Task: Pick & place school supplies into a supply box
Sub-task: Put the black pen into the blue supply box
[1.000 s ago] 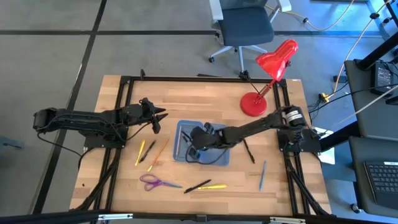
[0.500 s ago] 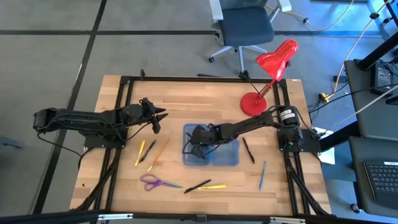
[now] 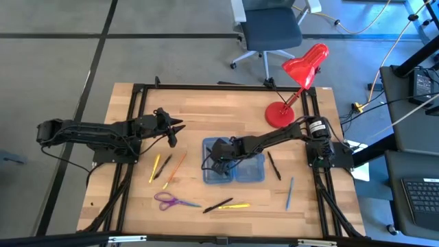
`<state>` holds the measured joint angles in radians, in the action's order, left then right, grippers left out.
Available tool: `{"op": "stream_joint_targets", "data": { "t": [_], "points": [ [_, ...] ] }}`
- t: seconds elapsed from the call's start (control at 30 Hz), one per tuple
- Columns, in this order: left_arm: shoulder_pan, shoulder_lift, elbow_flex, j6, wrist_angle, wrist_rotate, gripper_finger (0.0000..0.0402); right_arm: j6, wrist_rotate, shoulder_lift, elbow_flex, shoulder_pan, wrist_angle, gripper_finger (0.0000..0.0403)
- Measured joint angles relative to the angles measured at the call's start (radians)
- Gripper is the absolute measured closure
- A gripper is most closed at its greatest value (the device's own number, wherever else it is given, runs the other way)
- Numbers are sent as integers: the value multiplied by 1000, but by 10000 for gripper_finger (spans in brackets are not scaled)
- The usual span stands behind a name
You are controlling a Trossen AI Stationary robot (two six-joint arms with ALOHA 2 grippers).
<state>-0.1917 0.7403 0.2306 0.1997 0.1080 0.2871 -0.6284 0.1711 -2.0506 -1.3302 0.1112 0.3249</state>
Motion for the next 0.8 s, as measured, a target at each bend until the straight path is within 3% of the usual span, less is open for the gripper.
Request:
{"op": "stream_joint_targets", "data": {
  "t": [0.13, 0.33, 0.57, 0.7, 0.8],
  "points": [
    [0, 0, 0, 0, 0, 0, 286, 89, 15, 28, -83, 0, 124, 289],
    [0, 5, 0, -1, -3, 0, 286, 104, 23, 97, -193, 31, 546, 288],
    [0, 12, -1, 0, -12, -17, 285, -227, 42, 273, -76, 130, 885, 288],
    [1, 13, -1, 0, -14, -33, 285, -479, -1, 413, 76, 203, 921, 288],
    [1, 13, -1, 0, -15, -37, 286, -577, -39, 496, 169, 260, 889, 288]
  ]
}}
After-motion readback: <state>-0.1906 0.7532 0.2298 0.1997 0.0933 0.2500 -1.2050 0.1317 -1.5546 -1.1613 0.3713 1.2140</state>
